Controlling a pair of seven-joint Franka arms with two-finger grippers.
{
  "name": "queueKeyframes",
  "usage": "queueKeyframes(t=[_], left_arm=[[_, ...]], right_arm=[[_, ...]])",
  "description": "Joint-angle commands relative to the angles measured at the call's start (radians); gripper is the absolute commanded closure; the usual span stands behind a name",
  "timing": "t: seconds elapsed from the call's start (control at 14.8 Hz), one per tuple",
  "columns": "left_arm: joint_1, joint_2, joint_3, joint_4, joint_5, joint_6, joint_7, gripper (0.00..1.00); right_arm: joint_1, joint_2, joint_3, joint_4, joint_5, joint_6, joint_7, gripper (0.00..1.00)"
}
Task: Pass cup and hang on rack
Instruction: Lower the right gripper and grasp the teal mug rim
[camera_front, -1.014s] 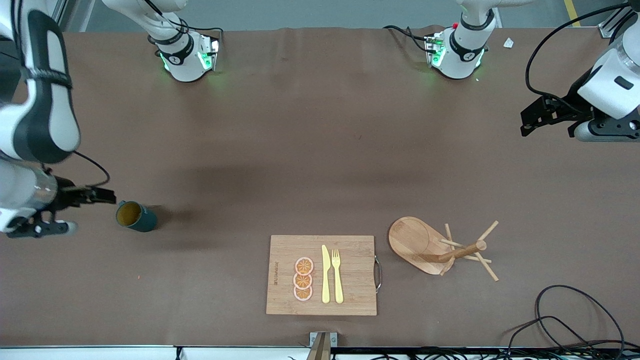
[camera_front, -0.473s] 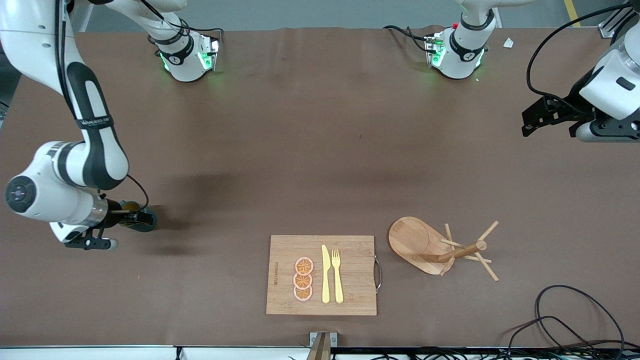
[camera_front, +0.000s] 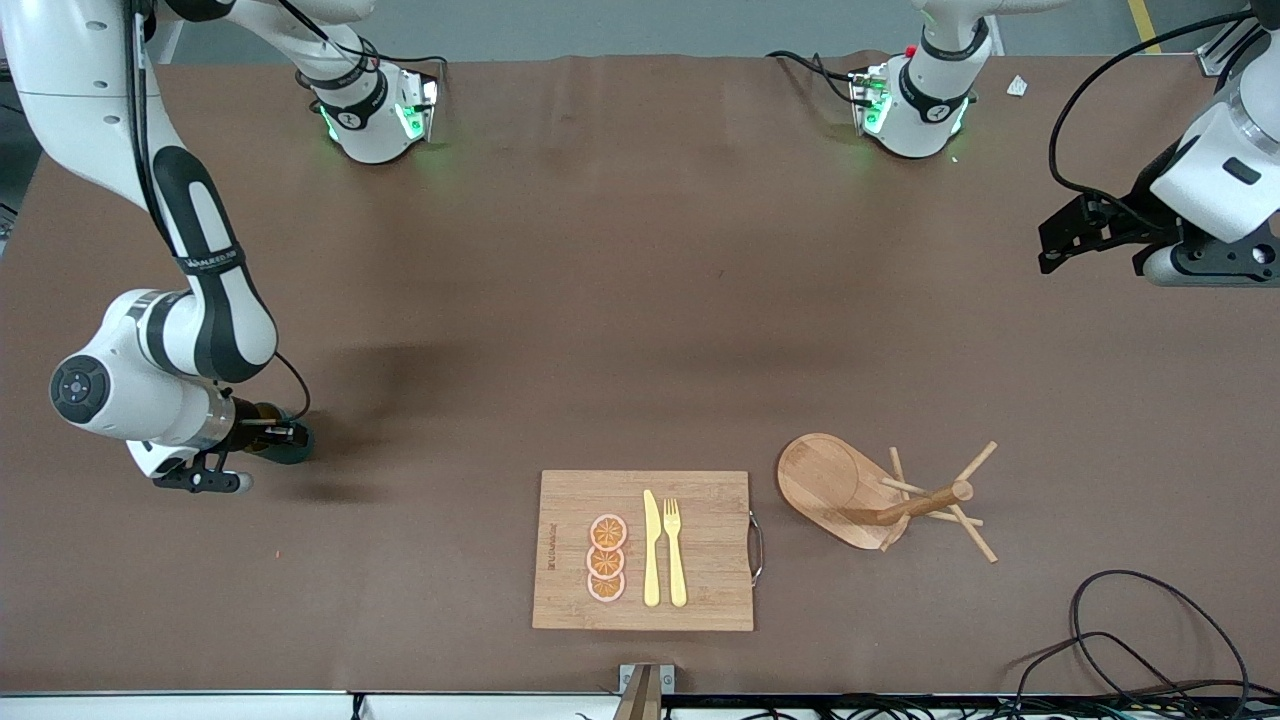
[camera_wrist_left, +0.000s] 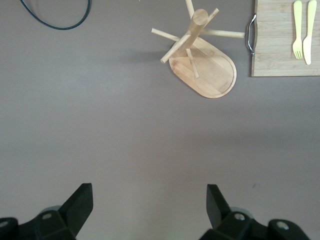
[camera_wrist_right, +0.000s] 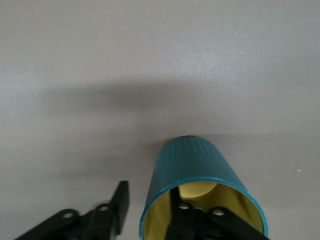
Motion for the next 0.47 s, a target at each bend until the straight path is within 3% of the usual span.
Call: queueKeyframes(t=[0.0, 0.2, 0.41], left_arm=[[0.004, -0.008, -0.003, 0.009, 0.002, -0.020, 0.005, 0.00], [0.004, -0.007, -0.002, 0.010, -0.001, -0.020, 0.005, 0.00], [0.006, -0.010, 0.003, 0.010, 0.000, -0.020, 0.005, 0.00]], right_arm=[[-0.002, -0.016, 0.005, -0.001, 0.000, 0.001, -0.026, 1.00], [0.039, -0.016, 0.005, 0.064, 0.001, -0.016, -0.021, 1.00], [0.134, 0.022, 0.007, 0.247, 0.016, -0.169, 0.155, 1.00]])
